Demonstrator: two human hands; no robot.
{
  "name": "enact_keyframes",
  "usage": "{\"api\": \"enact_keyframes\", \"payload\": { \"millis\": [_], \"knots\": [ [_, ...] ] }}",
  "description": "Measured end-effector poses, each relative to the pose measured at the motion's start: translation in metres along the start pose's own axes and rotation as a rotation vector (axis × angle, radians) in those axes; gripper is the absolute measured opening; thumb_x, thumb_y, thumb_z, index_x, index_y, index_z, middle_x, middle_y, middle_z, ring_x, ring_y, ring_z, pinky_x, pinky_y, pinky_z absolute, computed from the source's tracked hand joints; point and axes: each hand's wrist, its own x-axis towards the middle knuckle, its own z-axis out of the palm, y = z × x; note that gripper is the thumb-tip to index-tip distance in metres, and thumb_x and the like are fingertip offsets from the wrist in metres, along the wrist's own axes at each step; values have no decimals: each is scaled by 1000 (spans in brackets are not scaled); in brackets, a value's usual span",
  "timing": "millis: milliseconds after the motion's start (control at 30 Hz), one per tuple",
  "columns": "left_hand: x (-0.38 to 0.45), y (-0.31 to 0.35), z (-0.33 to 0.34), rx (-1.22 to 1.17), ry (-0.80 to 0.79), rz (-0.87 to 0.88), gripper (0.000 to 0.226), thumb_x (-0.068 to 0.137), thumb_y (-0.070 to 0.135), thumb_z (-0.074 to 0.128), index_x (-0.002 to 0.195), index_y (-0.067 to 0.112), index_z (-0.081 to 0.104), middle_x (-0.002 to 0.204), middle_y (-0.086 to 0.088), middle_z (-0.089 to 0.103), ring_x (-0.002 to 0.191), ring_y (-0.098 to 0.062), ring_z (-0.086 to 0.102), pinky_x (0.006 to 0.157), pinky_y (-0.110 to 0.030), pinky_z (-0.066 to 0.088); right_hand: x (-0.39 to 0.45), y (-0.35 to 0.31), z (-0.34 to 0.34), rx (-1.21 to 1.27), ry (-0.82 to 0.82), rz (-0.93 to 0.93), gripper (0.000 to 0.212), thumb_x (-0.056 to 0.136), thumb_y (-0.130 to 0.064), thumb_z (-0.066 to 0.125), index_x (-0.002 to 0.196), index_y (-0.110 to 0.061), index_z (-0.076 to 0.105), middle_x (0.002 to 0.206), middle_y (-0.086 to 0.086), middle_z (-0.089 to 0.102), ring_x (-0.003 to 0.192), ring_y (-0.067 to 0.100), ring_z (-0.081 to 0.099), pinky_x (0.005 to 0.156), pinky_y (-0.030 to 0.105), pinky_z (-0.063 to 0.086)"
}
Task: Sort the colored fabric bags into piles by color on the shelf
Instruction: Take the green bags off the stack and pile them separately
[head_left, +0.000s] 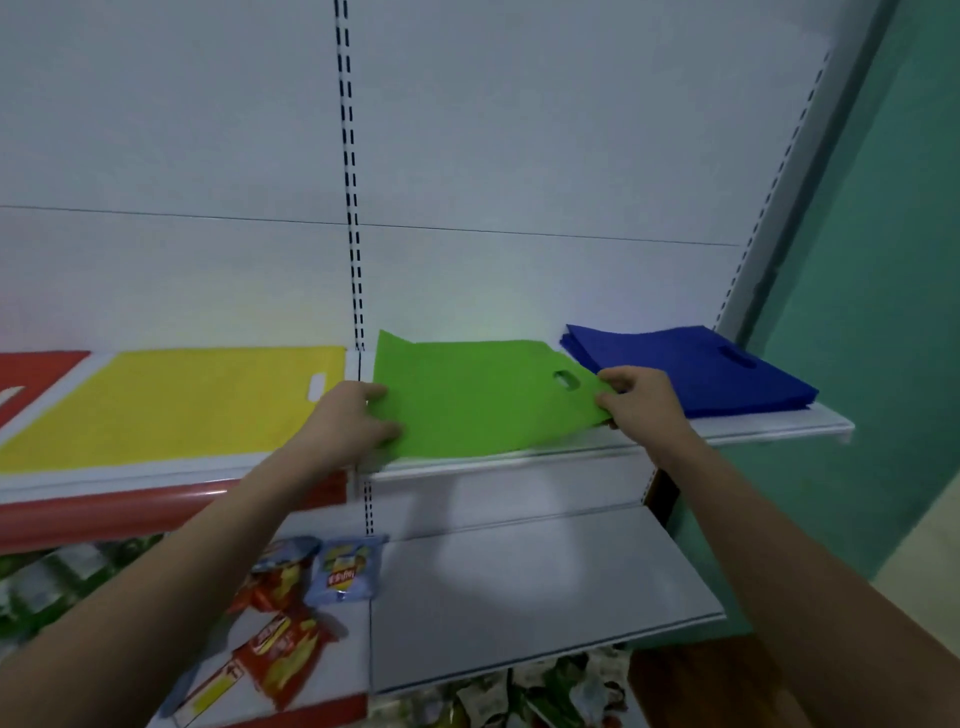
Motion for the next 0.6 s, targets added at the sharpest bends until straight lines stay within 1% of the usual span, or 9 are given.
{"api": "enact_keyframes", "payload": {
  "millis": [33, 67, 100, 200, 333, 400, 467, 533, 600],
  "knots": [
    [7, 1, 0, 39, -4, -3, 66, 83, 15, 77, 141, 1, 49, 141, -18, 53, 119, -28, 57, 102, -32, 44, 7, 0, 1, -55, -2, -16, 38, 85, 0, 66, 122, -3, 65, 118, 13, 66, 98, 23, 64, 83, 35, 55],
    [12, 3, 0, 65, -7, -11, 66, 83, 18, 76, 141, 1, 49, 142, -18, 52, 125, -29, 53, 105, -31, 41, 14, -2, 1, -108, -8, -30, 38, 85, -1, 66, 122, -2, 65, 119, 13, 66, 104, 24, 63, 89, 35, 53],
    [20, 3, 2, 86, -10, -22, 65, 83, 20, 76, 141, 2, 50, 142, -17, 52, 128, -29, 51, 105, -31, 39, 23, -3, 2, -156, -25, -49, 38, 85, -3, 66, 123, -2, 64, 118, 13, 66, 107, 25, 62, 90, 33, 50],
    [39, -2, 7, 171, -28, -42, 67, 83, 28, 76, 141, 6, 50, 141, -16, 53, 129, -31, 48, 106, -34, 40, 45, -5, 4, -334, -132, -92, 39, 85, -10, 70, 123, -4, 65, 117, 13, 66, 108, 23, 61, 87, 27, 46],
    [53, -6, 9, 318, -85, -53, 67, 83, 41, 74, 140, 12, 52, 142, -16, 50, 131, -34, 42, 107, -35, 39, 69, -3, 7, -521, -249, -129, 38, 83, -15, 74, 119, -5, 67, 113, 11, 67, 94, 17, 58, 79, 25, 43],
    [54, -5, 7, 370, -100, -47, 65, 83, 47, 72, 138, 16, 55, 143, -16, 45, 132, -35, 38, 108, -34, 35, 74, -2, 10, -596, -306, -112, 35, 82, -16, 74, 114, -1, 69, 110, 15, 68, 90, 20, 61, 74, 28, 46],
    [56, -1, 4, 441, -113, -44, 61, 84, 52, 68, 135, 21, 57, 143, -13, 40, 132, -34, 33, 108, -34, 30, 78, -2, 12, -691, -361, -131, 35, 83, -17, 72, 110, 4, 69, 108, 23, 67, 88, 28, 64, 74, 35, 50],
    [58, 1, 2, 453, -124, -49, 58, 85, 55, 66, 132, 21, 61, 146, -10, 37, 134, -33, 30, 110, -35, 27, 85, -7, 11, -739, -347, -205, 32, 84, -17, 68, 109, 3, 69, 106, 21, 67, 95, 29, 63, 81, 38, 52],
    [58, 4, 3, 409, -125, -62, 54, 88, 53, 63, 129, 19, 63, 147, -8, 41, 134, -33, 33, 109, -35, 27, 92, -17, 11, -701, -298, -285, 24, 86, -18, 67, 104, -3, 71, 106, 12, 68, 95, 24, 61, 81, 33, 50]
  ]
}}
